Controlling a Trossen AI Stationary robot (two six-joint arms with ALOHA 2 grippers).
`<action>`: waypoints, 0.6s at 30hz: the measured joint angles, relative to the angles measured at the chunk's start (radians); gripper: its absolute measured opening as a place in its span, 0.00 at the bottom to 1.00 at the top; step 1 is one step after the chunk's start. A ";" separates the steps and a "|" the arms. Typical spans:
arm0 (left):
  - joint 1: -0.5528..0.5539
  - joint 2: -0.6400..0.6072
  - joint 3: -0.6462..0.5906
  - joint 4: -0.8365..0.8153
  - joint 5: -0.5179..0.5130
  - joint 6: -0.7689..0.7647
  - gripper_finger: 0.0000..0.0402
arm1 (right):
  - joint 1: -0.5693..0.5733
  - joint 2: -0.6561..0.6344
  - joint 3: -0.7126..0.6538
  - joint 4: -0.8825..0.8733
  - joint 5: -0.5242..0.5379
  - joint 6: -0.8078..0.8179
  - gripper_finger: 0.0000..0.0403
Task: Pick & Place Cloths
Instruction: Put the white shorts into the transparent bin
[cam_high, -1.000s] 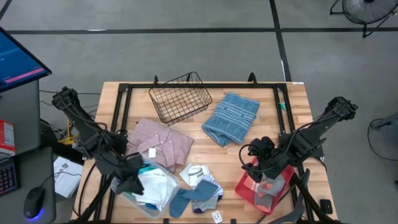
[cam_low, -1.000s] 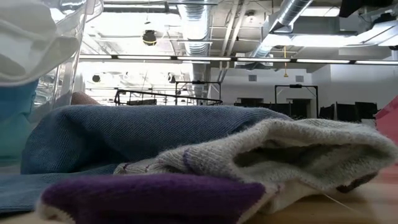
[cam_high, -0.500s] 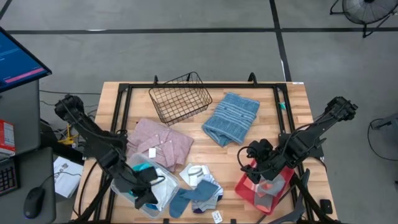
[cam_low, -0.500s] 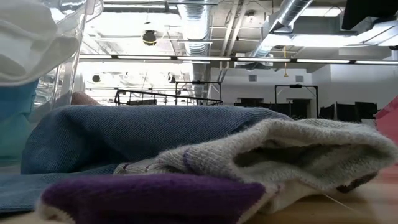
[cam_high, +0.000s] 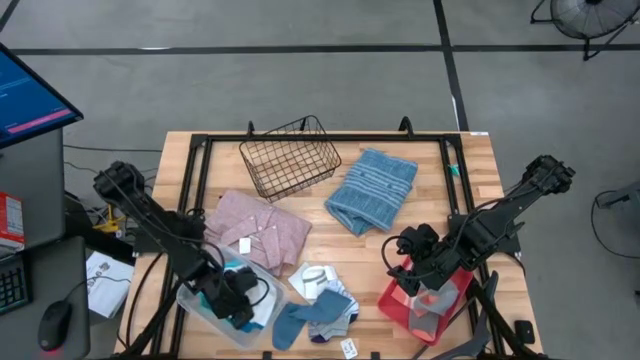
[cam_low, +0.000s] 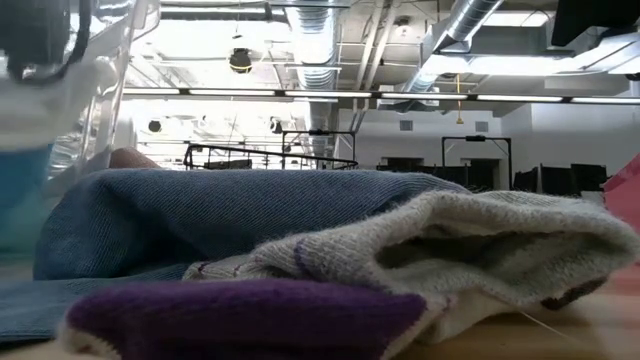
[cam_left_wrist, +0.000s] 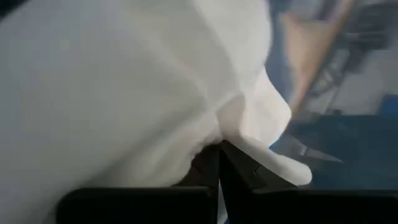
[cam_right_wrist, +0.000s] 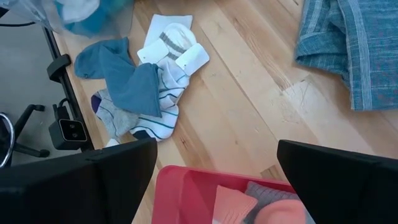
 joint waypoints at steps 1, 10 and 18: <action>0.000 0.005 -0.018 0.002 0.000 -0.019 0.00 | 0.000 0.000 0.000 0.000 0.000 0.000 0.81; 0.000 0.079 -0.062 0.025 0.038 -0.057 0.00 | 0.002 0.000 0.000 -0.001 0.000 -0.001 0.81; -0.020 0.090 -0.063 0.022 0.189 -0.014 0.00 | 0.002 0.000 0.000 -0.001 0.000 -0.003 0.81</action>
